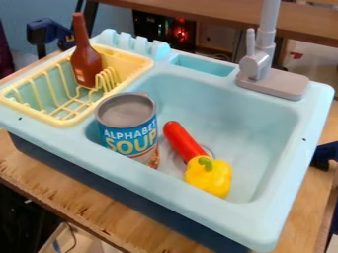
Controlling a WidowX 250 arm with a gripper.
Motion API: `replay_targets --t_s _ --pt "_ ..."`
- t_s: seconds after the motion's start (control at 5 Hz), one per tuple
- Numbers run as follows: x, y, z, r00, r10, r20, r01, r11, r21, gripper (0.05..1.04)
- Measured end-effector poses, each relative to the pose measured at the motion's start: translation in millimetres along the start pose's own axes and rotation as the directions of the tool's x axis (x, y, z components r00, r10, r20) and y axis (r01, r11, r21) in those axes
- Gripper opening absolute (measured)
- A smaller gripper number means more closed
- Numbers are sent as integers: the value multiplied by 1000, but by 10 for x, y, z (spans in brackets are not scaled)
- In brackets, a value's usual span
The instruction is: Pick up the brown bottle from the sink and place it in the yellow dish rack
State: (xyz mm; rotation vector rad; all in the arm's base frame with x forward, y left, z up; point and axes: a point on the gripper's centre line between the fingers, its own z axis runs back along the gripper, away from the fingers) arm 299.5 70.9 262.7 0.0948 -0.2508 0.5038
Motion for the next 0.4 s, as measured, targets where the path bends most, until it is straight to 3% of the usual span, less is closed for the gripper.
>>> replay_targets --t_s 0.2,0.4 --pt "-523 -286 19 979 -200 -44 198 979 -53 1002" --pt "-981 -577 55 937 -343 -65 338 937 -86 1002"
